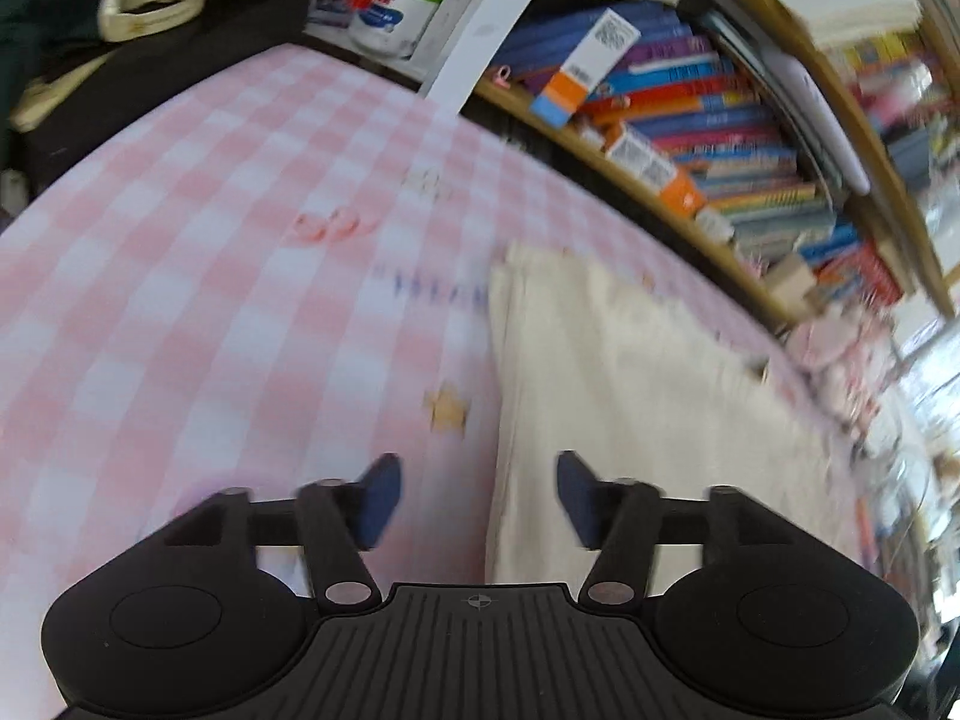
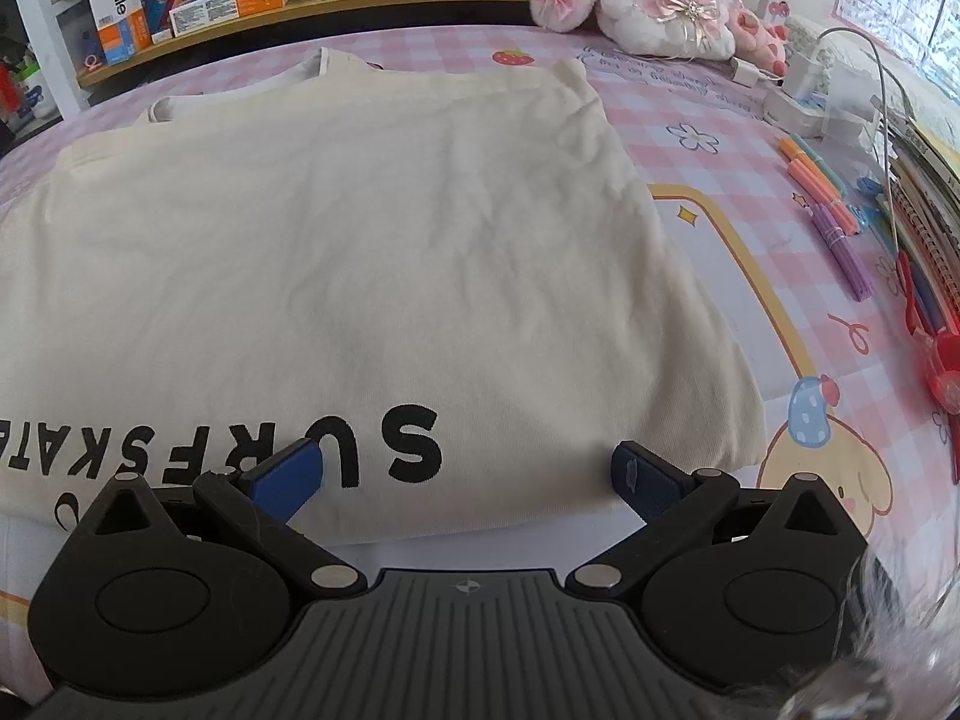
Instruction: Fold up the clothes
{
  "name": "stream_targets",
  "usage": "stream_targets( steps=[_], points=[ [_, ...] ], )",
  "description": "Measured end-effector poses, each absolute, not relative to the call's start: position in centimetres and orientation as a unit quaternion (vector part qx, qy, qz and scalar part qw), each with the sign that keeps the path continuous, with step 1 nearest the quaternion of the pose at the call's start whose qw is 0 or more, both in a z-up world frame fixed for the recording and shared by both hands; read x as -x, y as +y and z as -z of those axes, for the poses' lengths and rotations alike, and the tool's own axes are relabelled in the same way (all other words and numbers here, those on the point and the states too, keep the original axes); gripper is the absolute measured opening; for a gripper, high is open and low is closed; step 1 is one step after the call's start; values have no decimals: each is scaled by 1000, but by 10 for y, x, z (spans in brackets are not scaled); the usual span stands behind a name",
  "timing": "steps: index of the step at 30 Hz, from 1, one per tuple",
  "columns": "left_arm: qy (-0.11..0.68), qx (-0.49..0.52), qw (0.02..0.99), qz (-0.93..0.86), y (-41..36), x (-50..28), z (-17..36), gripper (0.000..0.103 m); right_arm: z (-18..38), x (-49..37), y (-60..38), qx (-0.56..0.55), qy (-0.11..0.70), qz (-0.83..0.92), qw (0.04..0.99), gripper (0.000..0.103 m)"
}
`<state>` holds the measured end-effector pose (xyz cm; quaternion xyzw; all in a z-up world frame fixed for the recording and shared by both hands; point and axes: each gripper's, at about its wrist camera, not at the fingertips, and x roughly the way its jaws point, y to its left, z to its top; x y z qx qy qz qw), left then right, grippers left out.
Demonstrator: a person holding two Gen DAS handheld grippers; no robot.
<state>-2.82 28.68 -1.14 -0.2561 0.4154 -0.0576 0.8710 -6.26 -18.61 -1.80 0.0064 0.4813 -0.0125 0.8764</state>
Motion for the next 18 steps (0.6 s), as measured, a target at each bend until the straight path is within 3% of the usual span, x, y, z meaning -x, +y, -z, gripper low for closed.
stream_targets(
  steps=[12, 14, 18],
  points=[
    [465, 376, 800, 45, 290, 87, 17, 61, -8, 86, -244, -86, 452, 66, 886, 99],
    [469, 402, 786, 30, 293, 92, 23, 61, -11, 87, -264, -87, 448, 90, 885, 86],
    [478, 431, 766, 4, 293, 97, 31, 63, -10, 86, -298, -112, 460, 118, 873, 70]
  ],
)
